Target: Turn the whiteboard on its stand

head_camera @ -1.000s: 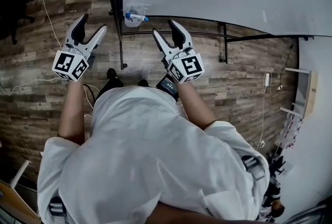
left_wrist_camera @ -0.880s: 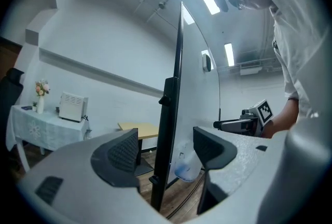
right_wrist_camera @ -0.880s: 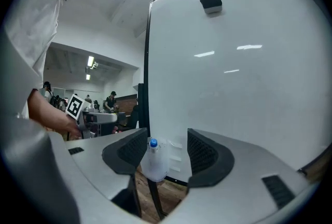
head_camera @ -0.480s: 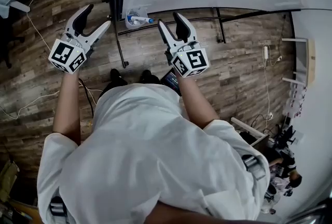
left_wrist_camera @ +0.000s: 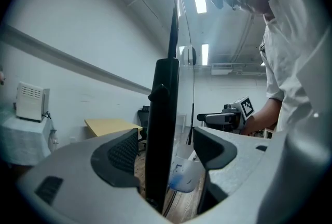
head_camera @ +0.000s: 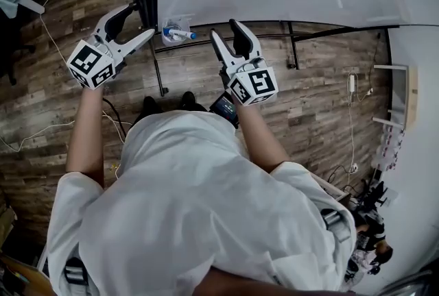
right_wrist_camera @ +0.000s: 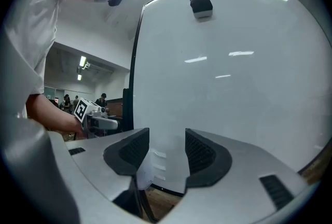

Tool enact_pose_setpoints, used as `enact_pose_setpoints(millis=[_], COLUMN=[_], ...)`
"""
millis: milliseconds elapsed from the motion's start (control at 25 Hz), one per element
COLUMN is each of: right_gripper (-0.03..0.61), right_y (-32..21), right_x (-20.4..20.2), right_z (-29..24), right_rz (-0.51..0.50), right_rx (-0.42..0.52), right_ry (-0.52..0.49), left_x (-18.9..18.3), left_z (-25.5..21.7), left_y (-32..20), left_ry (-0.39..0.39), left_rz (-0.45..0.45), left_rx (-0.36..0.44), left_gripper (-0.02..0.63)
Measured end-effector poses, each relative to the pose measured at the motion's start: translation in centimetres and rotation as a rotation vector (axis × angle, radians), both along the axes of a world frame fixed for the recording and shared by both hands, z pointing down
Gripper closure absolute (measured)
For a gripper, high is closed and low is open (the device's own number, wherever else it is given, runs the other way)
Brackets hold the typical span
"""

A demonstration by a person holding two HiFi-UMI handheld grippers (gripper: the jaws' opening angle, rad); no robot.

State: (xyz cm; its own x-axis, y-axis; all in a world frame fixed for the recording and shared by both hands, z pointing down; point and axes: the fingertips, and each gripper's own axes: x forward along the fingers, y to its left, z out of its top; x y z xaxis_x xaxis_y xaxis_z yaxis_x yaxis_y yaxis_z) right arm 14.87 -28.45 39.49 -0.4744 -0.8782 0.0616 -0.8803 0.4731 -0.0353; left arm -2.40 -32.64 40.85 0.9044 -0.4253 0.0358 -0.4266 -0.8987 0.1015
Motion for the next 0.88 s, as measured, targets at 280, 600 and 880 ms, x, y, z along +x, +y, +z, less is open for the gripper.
enact_pose_setpoints(millis=[280, 600, 880], right_gripper=[0.379, 0.393, 0.394], right_y=[-0.6, -1.1, -1.4], right_x=[0.5, 0.6, 1.6], right_z=[1.0, 0.5, 0.8], right_rz=[-0.036, -0.067, -0.056], right_rx=[-0.023, 0.009, -0.003], right_ry=[-0.015, 0.004, 0.004], left_x=[1.6, 2.8, 3.1], left_z=[0.5, 1.2, 0.5], left_y=[-1.7, -2.5, -3.3], left_ry=[-0.003, -0.022, -0.003], left_rz=[0.021, 0.015, 0.006], left_rx=[-0.027, -0.051, -0.044], left_gripper=[0.301, 0.302, 0.325])
